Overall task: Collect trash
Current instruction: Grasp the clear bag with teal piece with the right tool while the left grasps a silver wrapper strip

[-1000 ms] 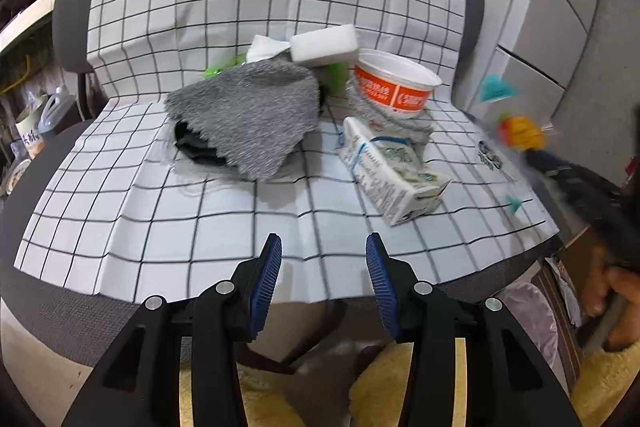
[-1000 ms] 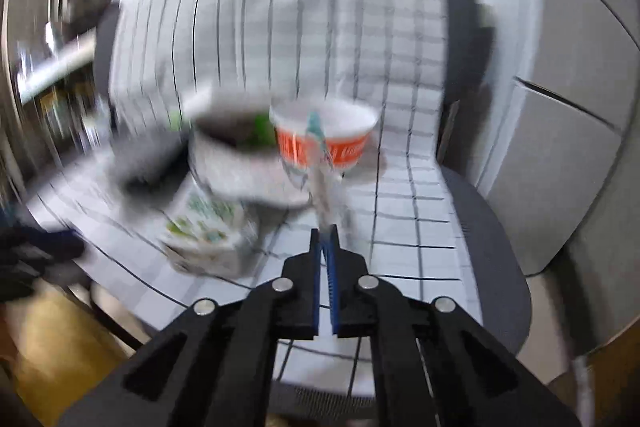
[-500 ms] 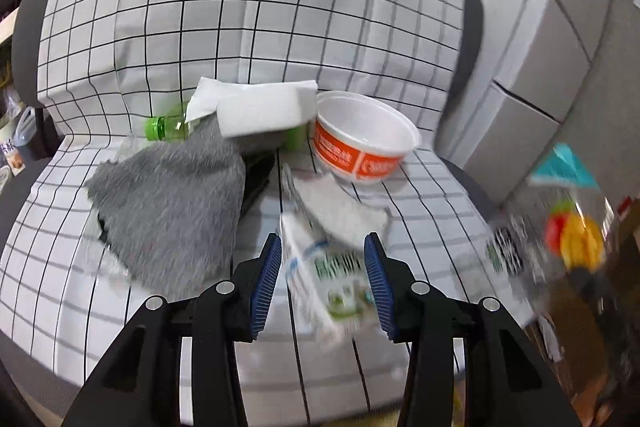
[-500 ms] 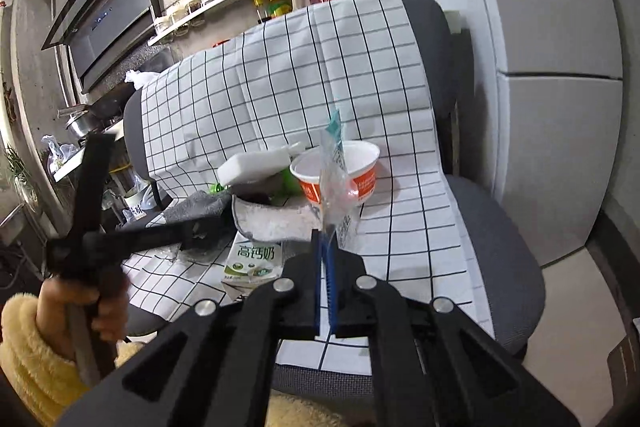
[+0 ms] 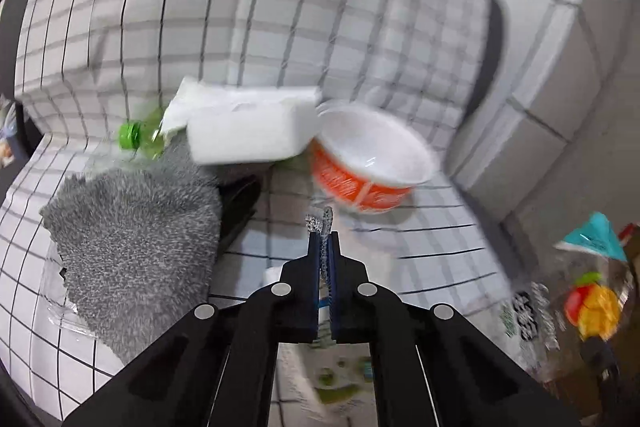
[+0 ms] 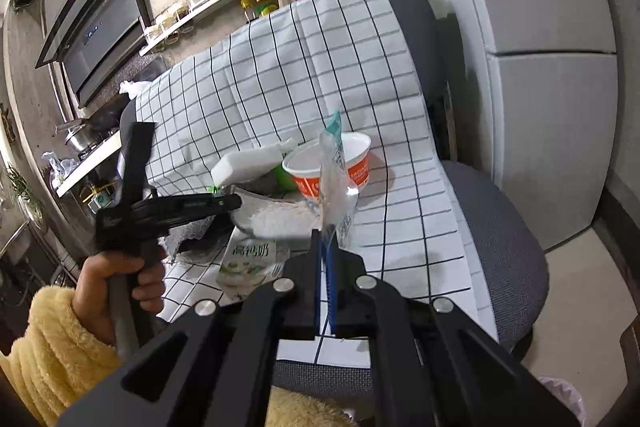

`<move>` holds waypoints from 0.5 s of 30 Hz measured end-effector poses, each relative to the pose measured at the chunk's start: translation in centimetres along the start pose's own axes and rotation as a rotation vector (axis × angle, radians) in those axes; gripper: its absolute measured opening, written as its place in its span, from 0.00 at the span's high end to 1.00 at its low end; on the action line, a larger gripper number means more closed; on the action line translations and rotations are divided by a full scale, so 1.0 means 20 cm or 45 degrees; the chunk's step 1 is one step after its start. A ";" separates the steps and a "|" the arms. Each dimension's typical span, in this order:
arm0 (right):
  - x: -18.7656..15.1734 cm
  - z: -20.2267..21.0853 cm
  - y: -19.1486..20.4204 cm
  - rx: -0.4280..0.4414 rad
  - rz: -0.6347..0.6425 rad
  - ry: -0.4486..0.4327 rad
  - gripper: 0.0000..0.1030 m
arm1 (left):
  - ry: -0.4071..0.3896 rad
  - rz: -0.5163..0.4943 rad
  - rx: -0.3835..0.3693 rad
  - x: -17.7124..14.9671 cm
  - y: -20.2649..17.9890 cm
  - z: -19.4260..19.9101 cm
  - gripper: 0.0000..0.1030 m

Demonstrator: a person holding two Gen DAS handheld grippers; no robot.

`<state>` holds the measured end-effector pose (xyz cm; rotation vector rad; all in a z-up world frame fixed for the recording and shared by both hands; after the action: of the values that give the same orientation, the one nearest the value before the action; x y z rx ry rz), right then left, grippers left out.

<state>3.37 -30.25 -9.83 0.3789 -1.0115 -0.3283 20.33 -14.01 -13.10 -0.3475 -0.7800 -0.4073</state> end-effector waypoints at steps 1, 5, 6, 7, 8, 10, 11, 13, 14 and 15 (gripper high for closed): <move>0.01 0.02 0.01 -0.008 0.007 -0.015 0.97 | -0.048 -0.018 -0.027 0.00 -0.03 0.07 0.97; 0.02 0.11 0.04 -0.026 0.022 -0.063 0.97 | -0.205 -0.055 -0.169 -0.04 -0.14 0.35 0.97; 0.02 0.13 0.04 -0.038 0.031 -0.075 0.97 | -0.255 -0.074 -0.205 -0.06 -0.18 0.44 0.97; 0.02 0.15 0.05 -0.053 0.039 -0.085 0.97 | -0.284 -0.086 -0.228 -0.07 -0.20 0.49 0.97; 0.02 0.18 0.05 -0.072 0.048 -0.097 0.97 | -0.310 -0.095 -0.256 -0.09 -0.23 0.55 0.97; 0.01 0.22 0.05 -0.104 0.055 -0.106 0.97 | -0.331 -0.110 -0.331 -0.15 -0.29 0.65 0.97; 0.00 0.24 0.05 -0.121 0.052 -0.105 0.97 | -0.325 -0.115 -0.353 -0.17 -0.32 0.66 0.97; -0.03 0.30 0.02 -0.155 0.036 -0.096 0.97 | -0.301 -0.134 -0.426 -0.23 -0.39 0.68 0.97; -0.05 0.32 0.00 -0.177 0.026 -0.089 0.97 | -0.292 -0.143 -0.451 -0.26 -0.41 0.69 0.97; -0.07 0.35 -0.02 -0.200 0.018 -0.080 0.97 | -0.284 -0.164 -0.482 -0.30 -0.46 0.69 0.97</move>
<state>-3.32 -30.98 -7.73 0.2204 -1.0419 -0.4058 3.75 -14.48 -7.01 -0.7074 -0.9459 -0.6473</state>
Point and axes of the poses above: each gripper's, at about its wrist camera, not at the fingertips, and z roughly against the way its jaws point, y to its left, x to its top, the point moved 6 cm from there along -z, roughly the way its jaws point, and after that the axes turned 9 degrees about -z, right-handed, at the moved point
